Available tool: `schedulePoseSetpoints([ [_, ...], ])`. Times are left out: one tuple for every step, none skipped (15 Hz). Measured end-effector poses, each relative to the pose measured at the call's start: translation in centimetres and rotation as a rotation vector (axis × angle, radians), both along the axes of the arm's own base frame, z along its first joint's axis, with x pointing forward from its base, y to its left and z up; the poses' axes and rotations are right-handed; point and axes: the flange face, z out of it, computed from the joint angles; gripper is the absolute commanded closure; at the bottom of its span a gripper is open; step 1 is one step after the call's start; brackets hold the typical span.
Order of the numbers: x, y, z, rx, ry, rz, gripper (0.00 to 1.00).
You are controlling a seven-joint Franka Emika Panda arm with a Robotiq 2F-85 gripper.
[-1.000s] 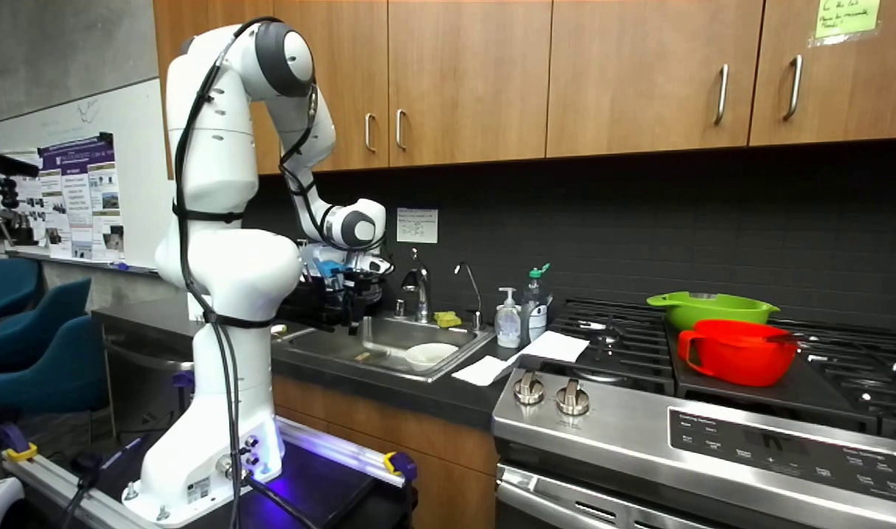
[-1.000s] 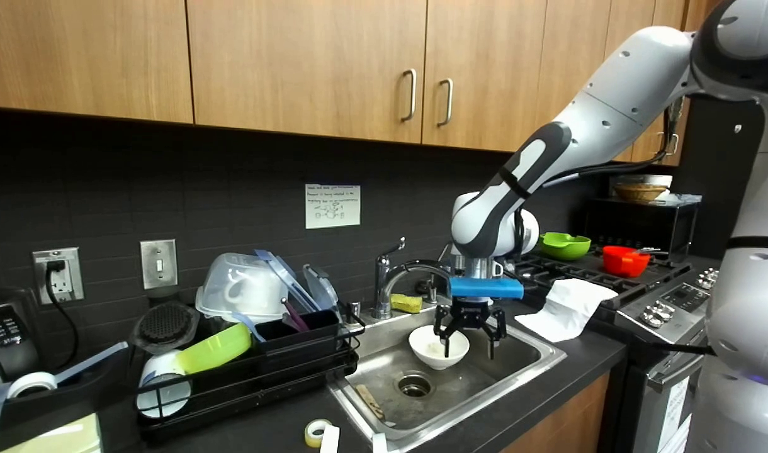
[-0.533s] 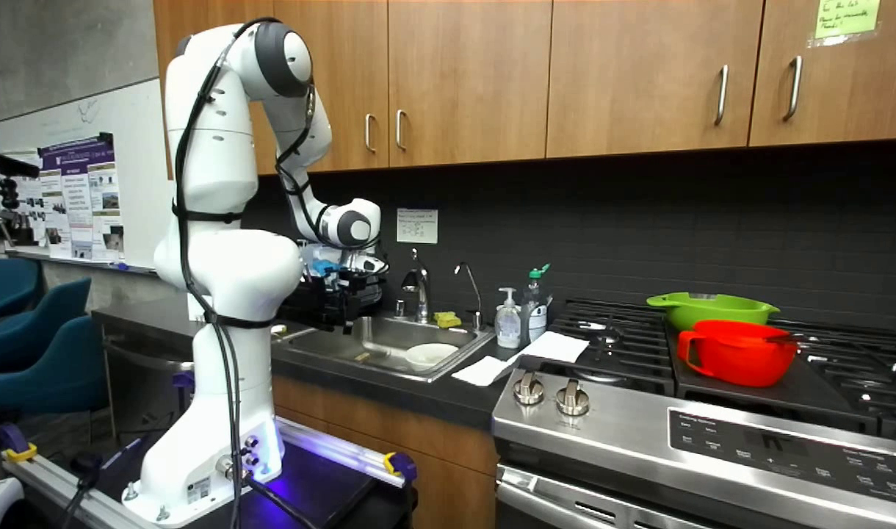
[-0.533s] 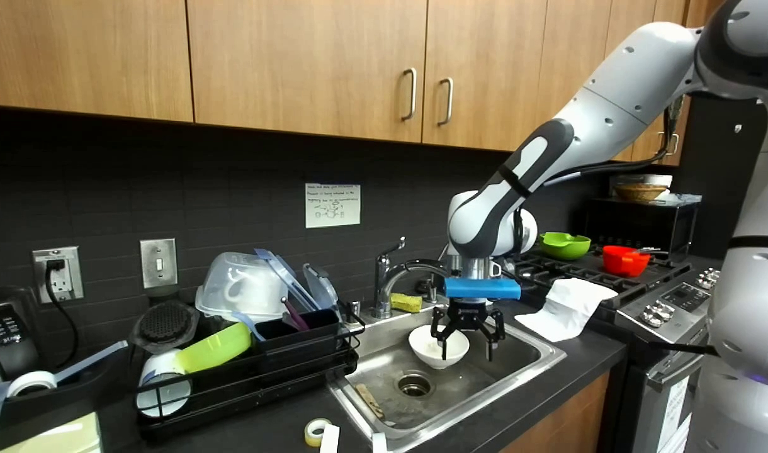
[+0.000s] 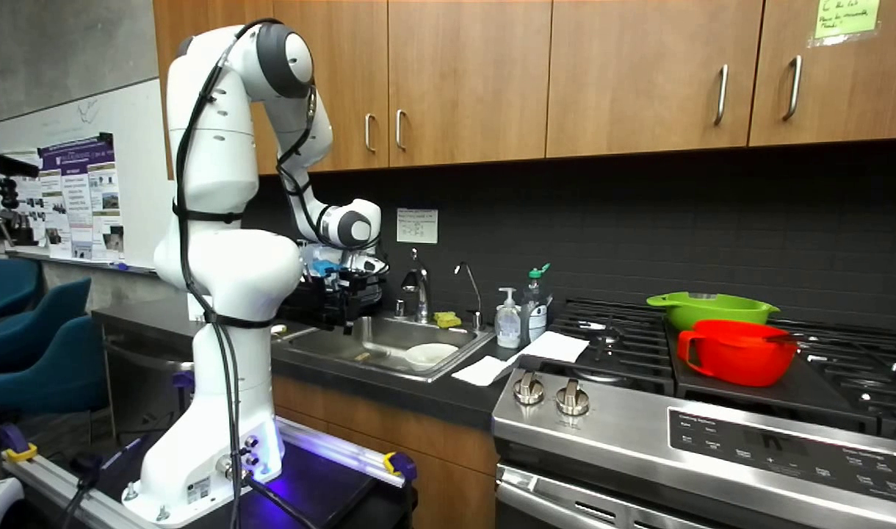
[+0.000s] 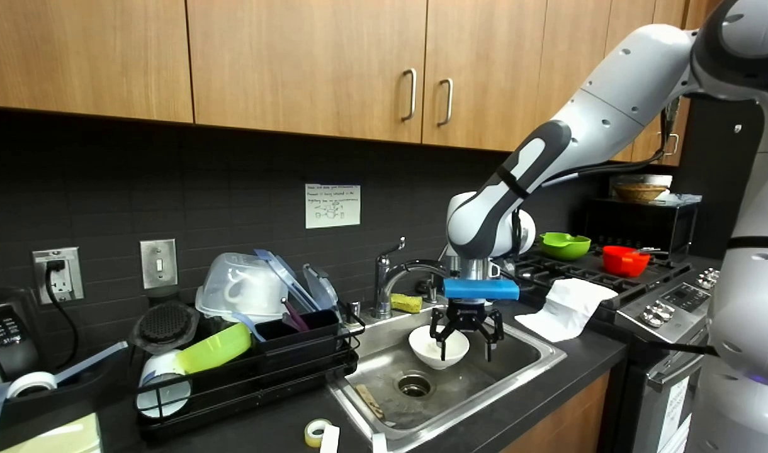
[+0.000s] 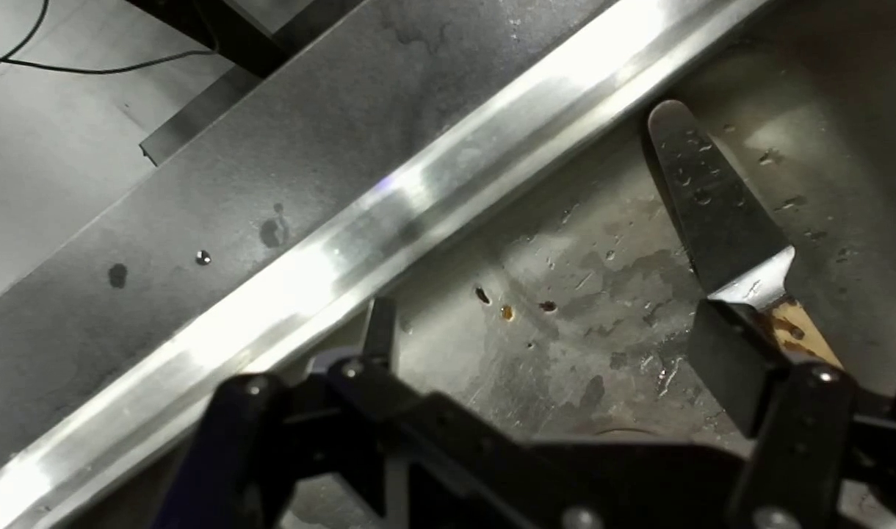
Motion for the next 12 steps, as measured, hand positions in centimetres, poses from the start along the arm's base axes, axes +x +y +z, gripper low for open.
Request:
schedulePoseSetpoints([
  [0.2, 0.1, 0.0, 0.001, 0.000, 0.001, 0.00],
  [0.3, 0.2, 0.0, 0.001, 0.000, 0.003, 0.00],
  [0.5, 0.4, 0.0, 0.002, 0.000, 0.005, 0.00],
  [0.6, 0.6, 0.0, 0.003, 0.003, 0.009, 0.00],
  [0.5, 0.8, 0.0, 0.003, 0.010, 0.013, 0.00],
  [0.5, 1.0, 0.0, 0.003, 0.019, 0.016, 0.00],
  [0.3, 1.4, -0.1, 0.001, 0.032, 0.015, 0.00],
  [0.0, 1.7, -0.2, -0.002, 0.049, 0.015, 0.00],
  [-0.3, 2.2, -0.3, -0.006, 0.067, 0.012, 0.00],
  [-0.7, 2.7, -0.4, -0.012, 0.085, 0.007, 0.00],
  [-1.0, 3.1, -0.5, -0.018, 0.101, 0.000, 0.00],
  [-1.3, 3.6, -0.5, -0.023, 0.110, -0.006, 0.00],
])
